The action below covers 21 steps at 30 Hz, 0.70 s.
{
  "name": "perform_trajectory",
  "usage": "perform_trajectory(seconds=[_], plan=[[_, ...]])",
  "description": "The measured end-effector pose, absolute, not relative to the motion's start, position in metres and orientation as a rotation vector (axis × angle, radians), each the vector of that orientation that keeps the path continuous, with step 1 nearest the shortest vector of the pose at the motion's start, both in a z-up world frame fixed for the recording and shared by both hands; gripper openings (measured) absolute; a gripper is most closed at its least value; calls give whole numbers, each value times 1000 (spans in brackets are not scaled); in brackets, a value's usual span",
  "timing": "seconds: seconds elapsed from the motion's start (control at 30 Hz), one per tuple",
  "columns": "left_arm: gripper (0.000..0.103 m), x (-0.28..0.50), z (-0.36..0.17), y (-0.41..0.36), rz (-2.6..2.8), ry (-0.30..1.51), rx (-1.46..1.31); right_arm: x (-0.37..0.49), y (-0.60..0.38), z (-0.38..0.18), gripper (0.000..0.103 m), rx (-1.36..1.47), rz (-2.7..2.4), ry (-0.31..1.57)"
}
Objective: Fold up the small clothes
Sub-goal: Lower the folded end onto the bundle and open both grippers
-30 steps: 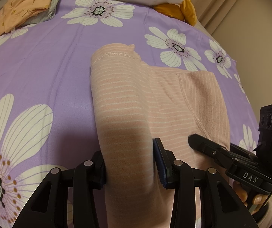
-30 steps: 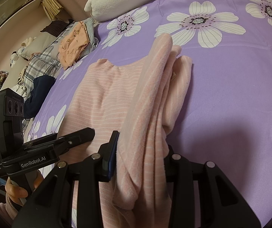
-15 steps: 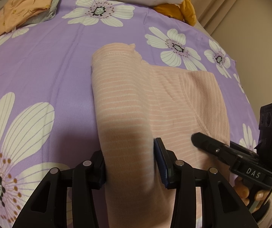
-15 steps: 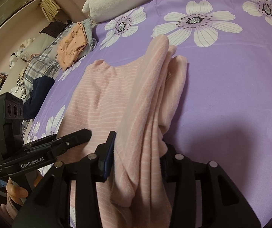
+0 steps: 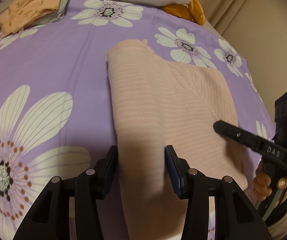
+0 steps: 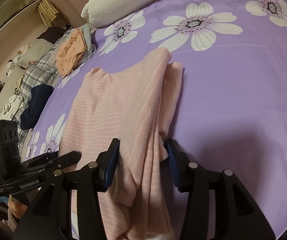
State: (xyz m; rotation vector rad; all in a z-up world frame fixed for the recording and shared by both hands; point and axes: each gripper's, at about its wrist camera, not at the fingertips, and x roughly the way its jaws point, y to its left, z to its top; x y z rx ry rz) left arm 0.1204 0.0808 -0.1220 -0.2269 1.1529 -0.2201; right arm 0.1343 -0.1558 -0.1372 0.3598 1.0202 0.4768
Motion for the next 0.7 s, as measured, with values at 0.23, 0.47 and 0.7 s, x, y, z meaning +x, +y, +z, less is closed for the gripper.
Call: perform_trajectory(seconds=[0.23,0.47,0.7], plan=[[47,98,-113,88,-203,1174,-200,130,-167,-128,49,338,437,1000],[47,78,-94,94,-203,1131,-159,132,-182,-101,49,246,338,914],[42,82,-80,76,-267,1070,-159,148,-160,-80,33,216,445,842]])
